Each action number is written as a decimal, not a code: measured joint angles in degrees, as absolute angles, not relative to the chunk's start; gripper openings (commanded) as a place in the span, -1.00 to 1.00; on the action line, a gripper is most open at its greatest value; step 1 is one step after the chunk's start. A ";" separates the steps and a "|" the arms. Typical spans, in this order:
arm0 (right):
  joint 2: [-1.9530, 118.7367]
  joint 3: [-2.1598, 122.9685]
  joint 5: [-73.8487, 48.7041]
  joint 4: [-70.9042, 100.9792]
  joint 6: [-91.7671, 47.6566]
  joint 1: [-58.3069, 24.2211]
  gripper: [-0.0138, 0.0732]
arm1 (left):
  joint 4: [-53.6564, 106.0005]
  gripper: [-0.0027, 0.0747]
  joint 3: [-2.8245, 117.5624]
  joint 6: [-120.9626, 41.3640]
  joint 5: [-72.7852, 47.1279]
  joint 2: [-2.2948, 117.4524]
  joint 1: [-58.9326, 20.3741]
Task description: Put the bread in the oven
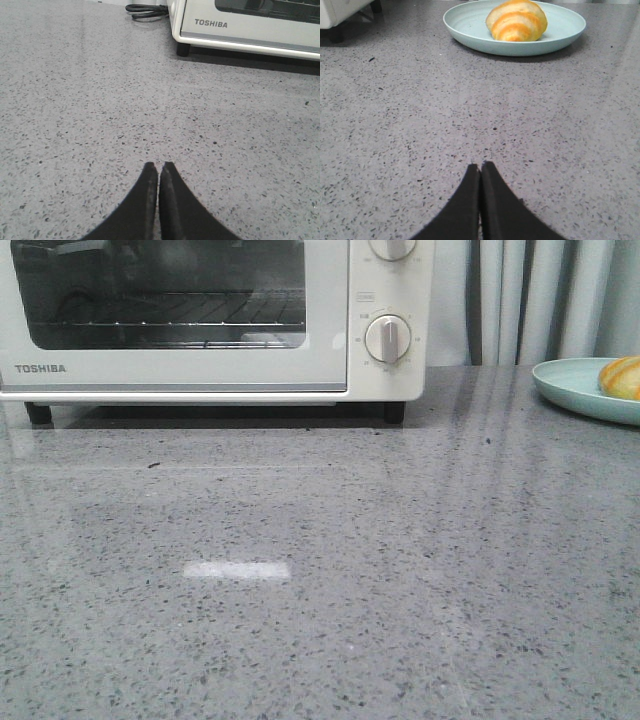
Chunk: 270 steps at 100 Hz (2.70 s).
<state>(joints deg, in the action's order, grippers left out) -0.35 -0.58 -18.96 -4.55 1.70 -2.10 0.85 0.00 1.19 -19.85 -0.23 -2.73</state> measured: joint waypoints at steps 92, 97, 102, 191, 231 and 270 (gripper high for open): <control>-0.35 -0.58 -18.75 -5.01 1.70 -2.10 -0.84 | 0.46 -0.99 0.00 1.19 -19.85 -0.23 -2.73; -0.35 -0.58 -17.96 -5.98 1.70 -2.10 -0.84 | 0.00 -0.99 0.00 1.19 -19.85 -0.23 -2.73; -0.35 -0.58 -16.31 -6.71 1.70 -2.10 -0.84 | -0.33 -0.99 0.00 1.19 -19.85 -0.23 -2.73; 0.51 7.31 -7.14 18.87 1.80 -2.10 -0.84 | 24.76 -0.99 7.07 0.96 -7.49 0.79 -2.73; 21.48 25.86 -21.00 12.02 -6.41 -2.10 -0.84 | 19.01 -0.99 30.08 -14.85 -18.63 24.30 -4.14; 23.72 27.85 -22.53 11.96 -7.35 -2.18 -0.84 | 16.43 -0.99 39.52 -15.88 -8.47 42.19 -20.87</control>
